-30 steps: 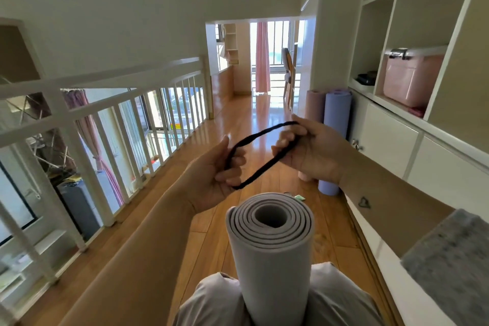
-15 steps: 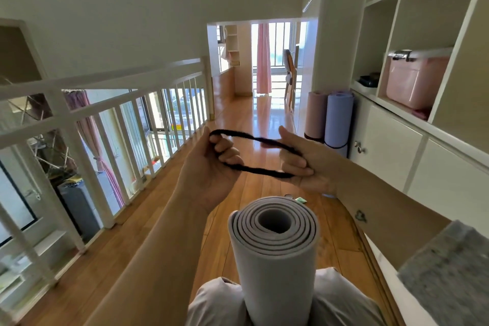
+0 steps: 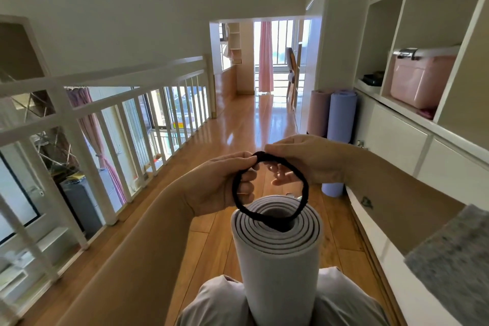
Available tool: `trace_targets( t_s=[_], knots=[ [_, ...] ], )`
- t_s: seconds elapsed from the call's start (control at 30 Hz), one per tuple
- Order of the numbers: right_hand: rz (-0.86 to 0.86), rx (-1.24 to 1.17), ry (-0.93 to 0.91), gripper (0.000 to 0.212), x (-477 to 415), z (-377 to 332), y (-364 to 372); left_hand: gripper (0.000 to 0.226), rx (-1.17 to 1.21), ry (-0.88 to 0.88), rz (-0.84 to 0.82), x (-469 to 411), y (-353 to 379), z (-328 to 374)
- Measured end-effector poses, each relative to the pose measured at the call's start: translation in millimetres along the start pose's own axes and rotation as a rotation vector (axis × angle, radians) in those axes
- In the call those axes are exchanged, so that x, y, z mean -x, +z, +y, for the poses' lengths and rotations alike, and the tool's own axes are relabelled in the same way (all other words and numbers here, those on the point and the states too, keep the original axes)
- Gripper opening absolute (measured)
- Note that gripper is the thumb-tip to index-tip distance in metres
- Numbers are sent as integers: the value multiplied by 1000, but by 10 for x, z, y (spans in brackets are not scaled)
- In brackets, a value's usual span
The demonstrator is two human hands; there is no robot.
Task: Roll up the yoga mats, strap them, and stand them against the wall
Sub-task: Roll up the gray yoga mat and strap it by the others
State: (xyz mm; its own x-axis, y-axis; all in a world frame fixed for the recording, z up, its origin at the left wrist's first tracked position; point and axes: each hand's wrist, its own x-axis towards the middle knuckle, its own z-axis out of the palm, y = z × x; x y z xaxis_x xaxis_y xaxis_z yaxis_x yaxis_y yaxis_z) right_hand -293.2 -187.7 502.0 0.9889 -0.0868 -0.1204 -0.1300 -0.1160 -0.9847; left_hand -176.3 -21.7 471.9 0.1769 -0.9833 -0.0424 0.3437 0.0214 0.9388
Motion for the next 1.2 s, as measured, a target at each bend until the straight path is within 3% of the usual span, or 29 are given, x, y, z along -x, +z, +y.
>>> trace_targets(
  t_s=[0.1, 0.2, 0.33, 0.5, 0.7, 0.77, 0.9, 1.07, 1.2],
  knots=[
    [-55, -112, -35, 18, 7, 4, 36, 11, 1, 32, 45, 10, -3, 37],
    [-101, -465, -106, 18, 7, 37, 119, 30, 230, 126, -3, 5, -28, 34],
    [-114, -801, -210, 20, -28, 132, 221, 30, 518, 309, -27, 28, 23, -60],
    [48, -1005, -332, 34, -3, 191, 256, 15, 743, 434, -54, 86, 42, -177],
    [-143, -1154, -465, 22, 62, 289, 281, 27, 1103, 447, 158, 61, 81, -162],
    [-60, -1183, -500, 23, 84, 271, 306, 26, 1156, 424, 270, 29, 94, -155],
    [277, -1355, -470, 18, -4, 262, 337, 19, 1201, 404, 388, -47, 155, -174],
    [454, -1387, -480, 23, -169, 266, 321, 9, 1087, 435, 279, -86, 330, -268],
    [525, -1370, -440, 22, -168, 238, 309, 18, 982, 518, 118, -77, 334, -320]
  ],
)
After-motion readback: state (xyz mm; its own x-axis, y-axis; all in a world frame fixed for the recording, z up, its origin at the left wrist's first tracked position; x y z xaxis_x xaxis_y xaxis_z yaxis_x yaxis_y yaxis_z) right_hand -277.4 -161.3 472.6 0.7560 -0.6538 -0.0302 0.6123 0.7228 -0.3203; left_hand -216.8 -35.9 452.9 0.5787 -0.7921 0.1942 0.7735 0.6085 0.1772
